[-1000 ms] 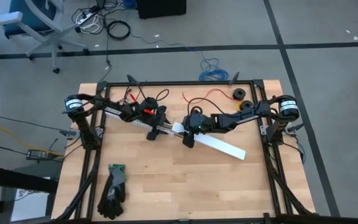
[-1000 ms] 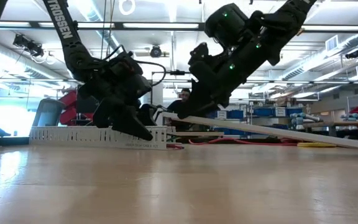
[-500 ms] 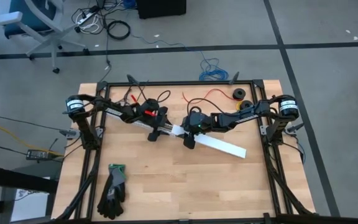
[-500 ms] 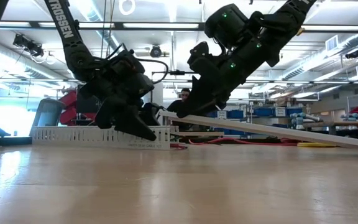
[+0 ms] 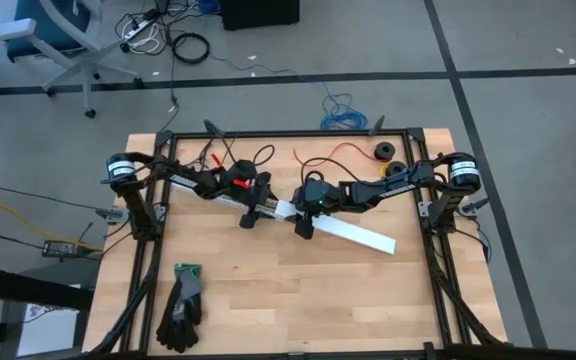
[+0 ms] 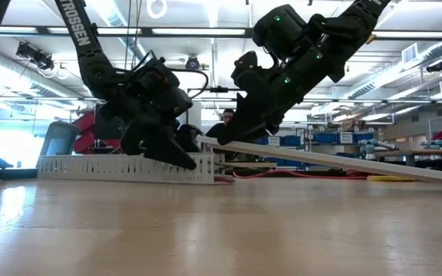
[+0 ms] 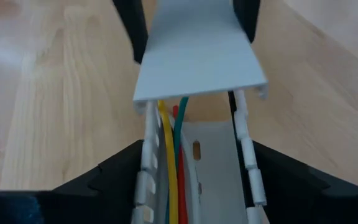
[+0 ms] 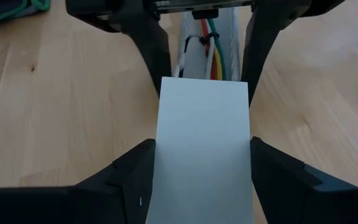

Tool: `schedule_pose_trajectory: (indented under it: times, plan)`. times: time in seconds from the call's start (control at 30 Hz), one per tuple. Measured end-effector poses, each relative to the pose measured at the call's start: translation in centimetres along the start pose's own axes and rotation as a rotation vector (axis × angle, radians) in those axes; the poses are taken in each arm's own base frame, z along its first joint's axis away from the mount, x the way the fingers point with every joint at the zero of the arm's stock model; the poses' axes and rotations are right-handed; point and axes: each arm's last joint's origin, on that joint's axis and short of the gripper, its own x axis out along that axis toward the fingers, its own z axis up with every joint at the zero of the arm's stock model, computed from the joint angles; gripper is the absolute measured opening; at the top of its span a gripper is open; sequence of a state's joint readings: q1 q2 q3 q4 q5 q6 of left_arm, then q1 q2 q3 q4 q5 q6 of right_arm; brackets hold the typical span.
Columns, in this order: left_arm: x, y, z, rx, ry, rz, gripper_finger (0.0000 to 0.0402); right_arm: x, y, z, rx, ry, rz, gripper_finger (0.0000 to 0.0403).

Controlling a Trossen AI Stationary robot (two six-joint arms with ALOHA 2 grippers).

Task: Ziptie cables
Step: Close the cable duct with the cable duct lid

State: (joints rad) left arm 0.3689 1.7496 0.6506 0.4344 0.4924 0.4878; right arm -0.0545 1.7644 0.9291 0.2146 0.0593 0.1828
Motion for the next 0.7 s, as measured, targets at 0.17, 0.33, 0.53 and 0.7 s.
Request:
schedule_pose_trajectory:
  times: [0.17, 0.33, 0.53, 0.7]
  plan:
    - [0.1, -0.1, 0.1, 0.006, -0.001, 0.005, 0.0294, 0.0, 0.0, 0.0, 0.0, 0.0, 0.0, 0.0226]
    - [0.1, -0.2, 0.2, 0.009, -0.002, 0.001, 0.0296, 0.0, 0.0, 0.0, 0.001, 0.0, 0.0, 0.0226]
    - [1.4, -0.5, -0.4, -0.008, -0.023, -0.018, 0.0296, 0.0, 0.0, 0.0, 0.01, 0.001, 0.0, 0.0226]
    - [1.7, -0.4, -0.5, -0.018, -0.043, -0.013, 0.0296, 0.0, 0.0, -0.1, 0.009, 0.008, 0.0, 0.0226]
